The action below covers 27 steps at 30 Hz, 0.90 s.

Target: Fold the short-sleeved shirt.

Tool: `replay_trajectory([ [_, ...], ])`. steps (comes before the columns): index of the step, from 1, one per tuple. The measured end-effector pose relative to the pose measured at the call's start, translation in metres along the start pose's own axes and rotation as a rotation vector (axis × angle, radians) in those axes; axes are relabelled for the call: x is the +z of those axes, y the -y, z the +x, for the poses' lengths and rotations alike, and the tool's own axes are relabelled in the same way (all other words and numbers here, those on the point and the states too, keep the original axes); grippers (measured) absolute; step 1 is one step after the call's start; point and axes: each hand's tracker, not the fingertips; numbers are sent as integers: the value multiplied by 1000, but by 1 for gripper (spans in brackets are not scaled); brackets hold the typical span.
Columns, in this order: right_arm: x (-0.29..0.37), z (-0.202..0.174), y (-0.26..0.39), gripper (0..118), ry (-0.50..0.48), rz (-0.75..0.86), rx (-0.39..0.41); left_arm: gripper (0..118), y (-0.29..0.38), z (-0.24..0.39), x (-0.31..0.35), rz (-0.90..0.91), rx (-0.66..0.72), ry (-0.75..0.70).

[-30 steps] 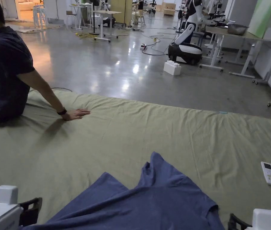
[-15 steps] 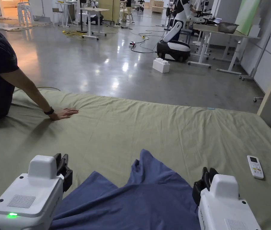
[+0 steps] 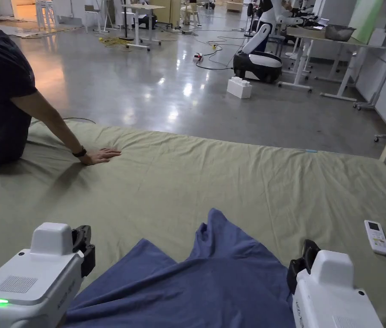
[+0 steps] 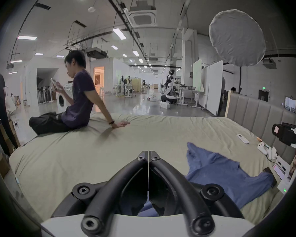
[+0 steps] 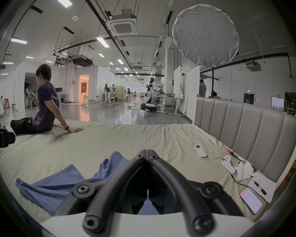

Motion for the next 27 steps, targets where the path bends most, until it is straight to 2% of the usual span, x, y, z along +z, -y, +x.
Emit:
replay_trajectory([
  [6, -11, -6, 9, 0, -23, -39, -2, 0, 21, -69, -9, -226, 30, -55],
  [11, -22, -15, 19, 0, -49, -94, 7, 2, 46, -122, -26, -432, 146, -89],
  [12, -23, -16, 22, 0, -52, -102, 8, 8, 50, -129, -29, -464, 150, -91],
  [16, -28, -25, 29, 0, -74, -131, 25, 65, 67, -147, -40, -561, 188, -111],
  [17, -29, -27, 30, 0, -78, -140, 30, 71, 71, -149, -41, -588, 219, -95],
  [19, -31, -31, 33, 0, -86, -151, 35, 73, 80, -150, -50, -643, 271, -61],
  [23, -37, -36, 40, 0, -98, -178, 49, 72, 101, -145, -73, -675, 280, -93],
  [27, -43, -38, 45, 0, -104, -207, 59, 61, 121, -133, -91, -720, 265, -115],
])
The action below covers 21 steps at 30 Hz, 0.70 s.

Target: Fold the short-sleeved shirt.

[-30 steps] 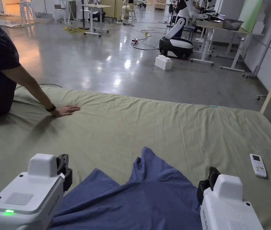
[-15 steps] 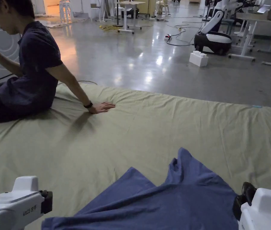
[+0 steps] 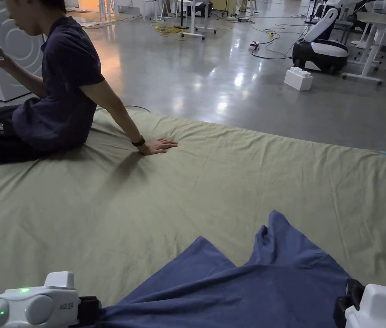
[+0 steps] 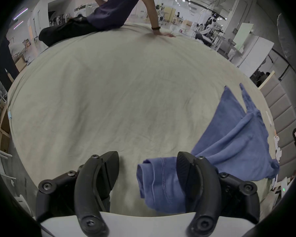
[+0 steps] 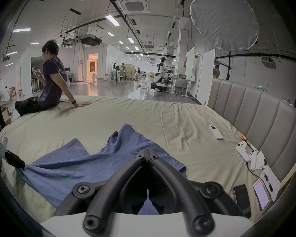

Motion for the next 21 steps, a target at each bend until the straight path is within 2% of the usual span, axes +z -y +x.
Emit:
replay_trajectory([
  [2, -4, 1, 3, 0, -9, -25, -3, 42, 9, 10, 1, 35, -59, -69],
  [3, -6, 1, 4, 0, -10, -39, -7, 42, 10, 16, 3, 45, -77, -81],
  [4, -9, 2, 3, 0, -7, -31, 1, 37, 12, 22, 4, 56, -106, -82],
  [6, -16, 3, 3, 0, -10, -43, 4, 13, 15, 26, 6, 60, -143, -77],
  [10, -56, 8, -10, 1, -58, -89, 45, 6, 16, 26, 7, 58, -166, -65],
  [12, -86, 12, -15, 5, -103, -175, 28, 6, 16, 22, 15, 69, -144, -44],
  [13, -108, 17, -21, 20, -123, -210, 70, 6, 18, 20, 20, 89, -125, -42],
  [14, -127, 19, -24, 38, -132, -280, 67, 6, 16, 18, 22, 96, -122, -38],
  [15, -148, 19, -29, 51, -159, -308, 107, 6, 17, 17, 26, 112, -115, -40],
  [16, -170, 22, -33, 58, -195, -371, 117, 6, 18, 16, 31, 129, -105, -40],
  [18, -208, 22, -36, 61, -221, -436, 160, 6, 18, 16, 34, 141, -86, -33],
  [20, -245, 19, -36, 81, -220, -468, 221, 6, 20, 16, 36, 149, -79, -38],
  [21, -258, 17, -34, 84, -224, -501, 263, 6, 21, 17, 36, 149, -79, -42],
])
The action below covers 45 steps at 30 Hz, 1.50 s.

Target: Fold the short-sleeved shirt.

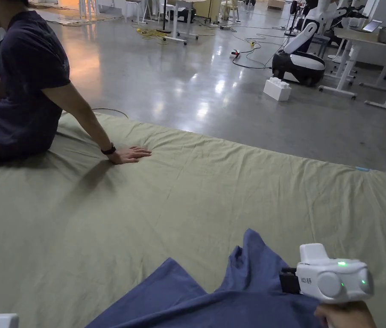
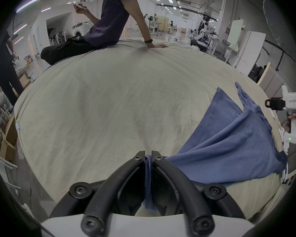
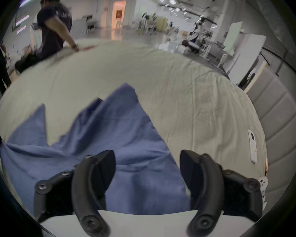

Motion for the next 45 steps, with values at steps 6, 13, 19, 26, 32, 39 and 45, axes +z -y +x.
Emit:
replay_trajectory([
  [6, -66, 15, -7, 85, -19, -141, 7, 6, 2, 3, -7, -1, 3, -20],
  [13, -70, 21, -4, 52, -111, -152, -31, 6, 2, 6, -8, -3, -6, -31],
  [19, -58, 7, -5, 4, -62, -112, 46, 6, -2, 12, -6, 12, -28, -44],
  [26, 4, 18, -7, 3, 50, 84, -95, 6, -8, 13, 6, 72, -13, -22],
  [32, 93, 37, -8, 3, 142, 261, -112, 6, -31, 31, 28, 170, -37, 21],
  [39, 198, 75, -15, 3, 216, 432, -175, 6, -99, 60, 61, 330, -47, 85],
  [45, 270, 111, -27, 3, 277, 538, -247, 6, -179, 100, 93, 450, -98, 157],
])
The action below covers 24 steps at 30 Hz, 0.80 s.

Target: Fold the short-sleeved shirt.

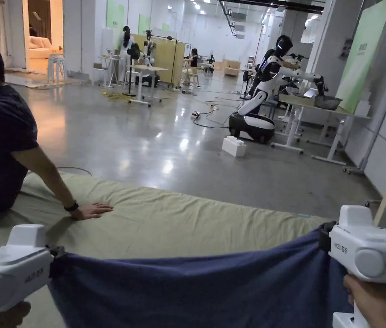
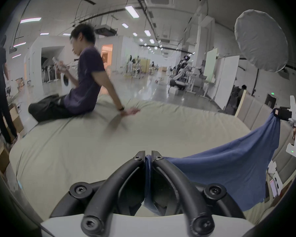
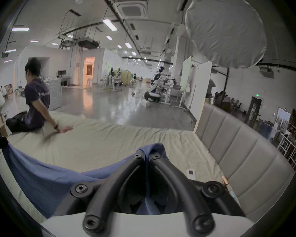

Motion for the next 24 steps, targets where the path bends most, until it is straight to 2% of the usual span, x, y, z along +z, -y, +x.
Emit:
replay_trajectory([
  [3, 15, 16, -24, 3, 38, 48, -10, 6, -42, 15, -6, 37, -43, 26],
  [6, 26, 30, -50, 3, 83, 120, 17, 6, -86, 32, -5, 70, -62, 41],
  [7, 27, 35, -55, 3, 86, 107, -9, 6, -100, 36, -4, 84, -64, 43],
  [11, 31, 47, -84, 3, 129, 154, -2, 6, -153, 47, -5, 124, -88, 48],
  [15, 23, 49, -110, 3, 155, 189, 22, 6, -196, 53, -9, 163, -92, 42],
  [24, -12, 41, -179, 3, 187, 247, 25, 6, -271, 61, -33, 209, -129, -10],
])
